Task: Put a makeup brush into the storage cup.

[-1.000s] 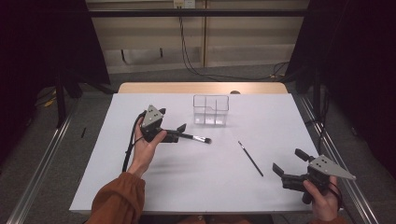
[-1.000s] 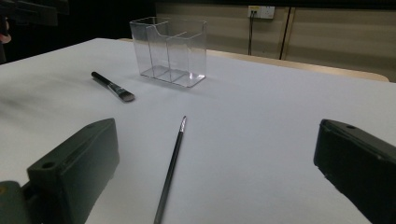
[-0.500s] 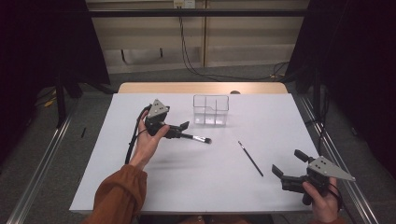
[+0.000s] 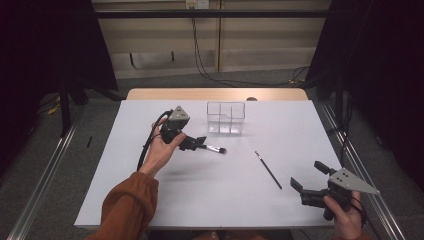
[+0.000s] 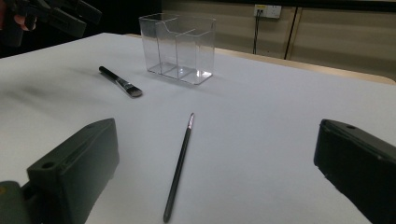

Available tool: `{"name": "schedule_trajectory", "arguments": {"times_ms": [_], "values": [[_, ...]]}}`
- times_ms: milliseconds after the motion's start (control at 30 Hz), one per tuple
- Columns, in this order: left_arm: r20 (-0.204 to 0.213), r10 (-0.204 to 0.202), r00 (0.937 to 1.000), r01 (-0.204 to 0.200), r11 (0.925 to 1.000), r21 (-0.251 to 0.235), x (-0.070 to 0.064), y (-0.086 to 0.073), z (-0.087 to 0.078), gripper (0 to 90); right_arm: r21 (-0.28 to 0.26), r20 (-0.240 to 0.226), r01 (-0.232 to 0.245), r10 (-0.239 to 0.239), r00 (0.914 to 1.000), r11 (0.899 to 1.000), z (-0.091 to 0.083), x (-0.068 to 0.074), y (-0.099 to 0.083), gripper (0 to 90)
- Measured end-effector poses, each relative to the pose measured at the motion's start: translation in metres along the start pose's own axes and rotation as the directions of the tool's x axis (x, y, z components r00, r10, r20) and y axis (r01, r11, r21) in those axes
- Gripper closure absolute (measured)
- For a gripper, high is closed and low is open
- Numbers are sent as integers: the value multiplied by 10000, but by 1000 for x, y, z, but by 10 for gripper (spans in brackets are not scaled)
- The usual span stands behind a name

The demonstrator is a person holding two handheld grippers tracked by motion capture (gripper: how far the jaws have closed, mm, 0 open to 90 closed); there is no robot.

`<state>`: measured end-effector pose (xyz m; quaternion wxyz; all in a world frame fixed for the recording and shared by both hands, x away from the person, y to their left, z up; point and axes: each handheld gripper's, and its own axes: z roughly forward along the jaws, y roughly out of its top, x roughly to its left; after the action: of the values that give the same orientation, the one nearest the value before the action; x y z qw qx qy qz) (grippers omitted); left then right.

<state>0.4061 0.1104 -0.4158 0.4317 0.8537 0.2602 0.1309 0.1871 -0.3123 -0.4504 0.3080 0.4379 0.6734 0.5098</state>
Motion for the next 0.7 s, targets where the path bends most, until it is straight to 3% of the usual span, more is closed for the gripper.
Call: {"name": "schedule_trajectory", "arguments": {"times_ms": [67,267,367,467,500,567,600,633,700], "values": [[47,-2,10000,-1,9982,605,0,1,0,40,-6,5,-40,40,10000,10000,0,-1,0,0],[143,36,9999,-56,9892,1465,0,-1,7,48,48,-46,100,-99,9999,9999,1,-1,0,0],[430,320,9986,-409,9737,2241,4,1,10,48,49,-56,112,-111,9999,9999,1,-1,0,0],[512,328,9982,-449,9654,2569,6,5,12,48,75,-36,95,-95,9999,9999,1,-1,-1,0],[529,113,9985,-242,9677,2508,6,5,14,48,70,-49,121,-121,9999,9999,1,-1,-1,0],[778,273,9966,-485,9573,2849,9,7,15,48,70,-50,108,-108,9999,9999,1,-1,-1,0],[878,296,9957,-559,9480,3134,10,7,18,48,96,-71,124,-123,9999,9999,1,-1,-1,0],[878,296,9957,-559,9480,3134,10,7,18,48,96,-71,124,-123,9999,9999,1,-1,-1,0],[844,217,9962,-503,9342,3533,11,9,21,50,131,-81,111,-110,9999,9999,1,-1,-1,0]]}}
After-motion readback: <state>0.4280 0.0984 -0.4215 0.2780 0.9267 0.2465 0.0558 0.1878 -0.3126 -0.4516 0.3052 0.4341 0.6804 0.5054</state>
